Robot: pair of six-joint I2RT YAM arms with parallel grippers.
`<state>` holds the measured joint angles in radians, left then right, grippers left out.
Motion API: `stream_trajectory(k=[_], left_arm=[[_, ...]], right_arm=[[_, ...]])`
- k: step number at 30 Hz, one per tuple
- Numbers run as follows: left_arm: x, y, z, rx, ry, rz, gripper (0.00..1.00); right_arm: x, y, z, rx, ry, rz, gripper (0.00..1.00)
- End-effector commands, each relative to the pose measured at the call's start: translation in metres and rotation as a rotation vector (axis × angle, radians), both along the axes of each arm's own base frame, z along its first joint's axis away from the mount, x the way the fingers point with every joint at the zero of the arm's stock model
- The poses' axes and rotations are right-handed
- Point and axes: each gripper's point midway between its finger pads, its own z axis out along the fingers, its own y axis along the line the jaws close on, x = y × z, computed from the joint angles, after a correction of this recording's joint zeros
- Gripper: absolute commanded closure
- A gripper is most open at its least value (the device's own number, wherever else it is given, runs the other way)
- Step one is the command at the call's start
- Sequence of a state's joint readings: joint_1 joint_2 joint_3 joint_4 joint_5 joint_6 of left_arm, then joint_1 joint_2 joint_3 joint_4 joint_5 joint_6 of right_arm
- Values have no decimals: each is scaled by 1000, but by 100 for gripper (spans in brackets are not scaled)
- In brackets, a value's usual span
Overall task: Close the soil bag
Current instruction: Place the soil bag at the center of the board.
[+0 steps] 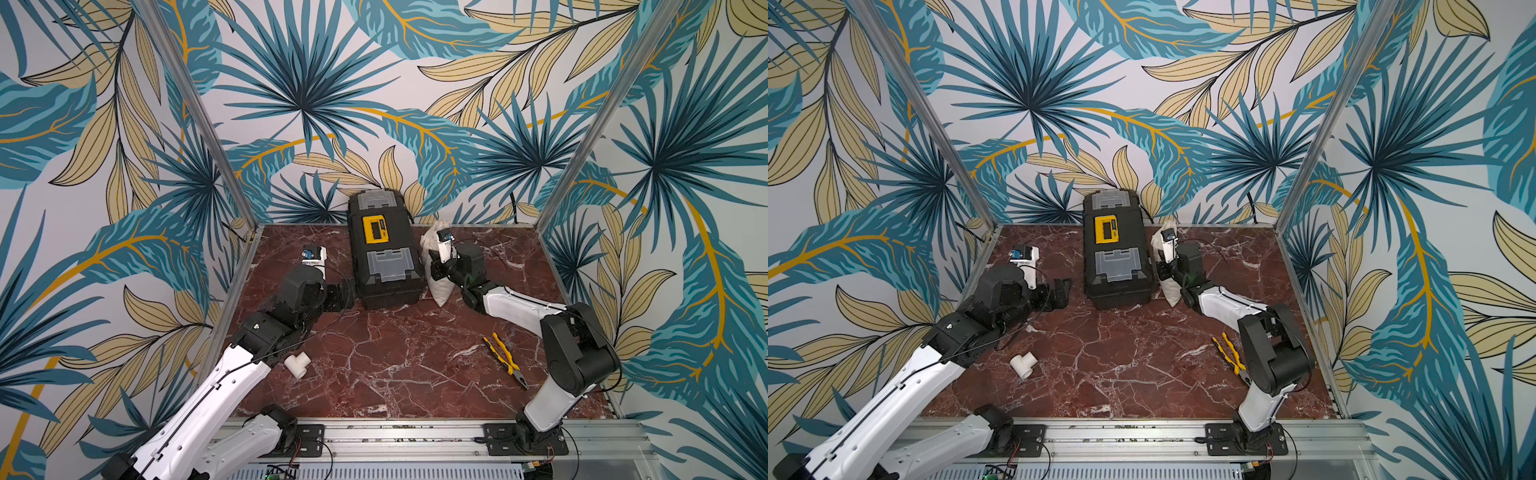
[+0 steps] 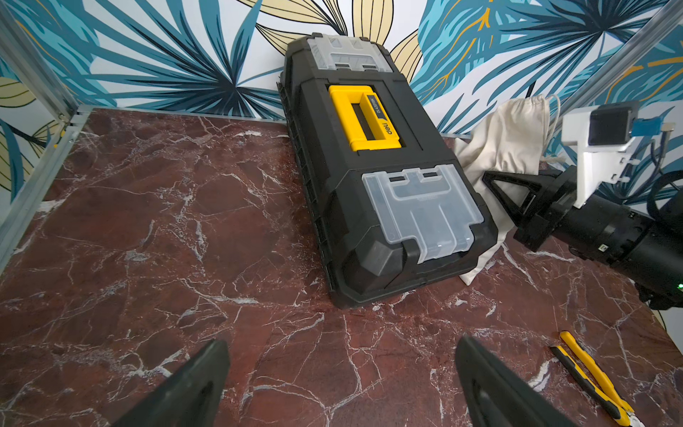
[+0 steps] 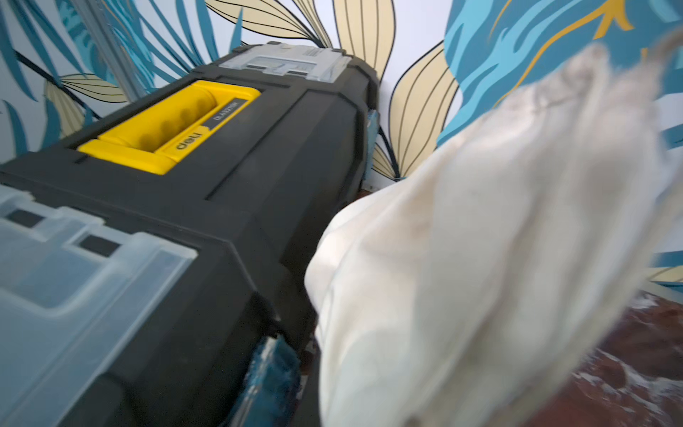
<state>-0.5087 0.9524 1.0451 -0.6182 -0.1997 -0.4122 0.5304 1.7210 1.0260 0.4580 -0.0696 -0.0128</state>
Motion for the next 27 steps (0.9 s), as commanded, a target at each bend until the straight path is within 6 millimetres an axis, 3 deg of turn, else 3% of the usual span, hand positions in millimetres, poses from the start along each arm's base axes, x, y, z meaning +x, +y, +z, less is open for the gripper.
stream_trajectory(k=[1, 5, 9, 12, 17, 27], left_arm=[[0, 0, -1, 0, -8, -6, 0], [1, -2, -3, 3, -4, -16, 0], [1, -2, -3, 7, -4, -21, 0], [1, -3, -4, 7, -4, -24, 0], [1, -3, -4, 9, -5, -23, 0], [5, -7, -3, 2, -16, -34, 0]], right_arm=[[-15, 22, 14, 120, 29, 124, 100], [-18, 18, 2, 123, 80, 100, 87], [-26, 13, 7, 138, 85, 99, 52], [-32, 10, 12, 143, 89, 100, 36], [-47, 3, 28, 168, 103, 102, 26], [-73, -11, 46, 166, 123, 106, 20]])
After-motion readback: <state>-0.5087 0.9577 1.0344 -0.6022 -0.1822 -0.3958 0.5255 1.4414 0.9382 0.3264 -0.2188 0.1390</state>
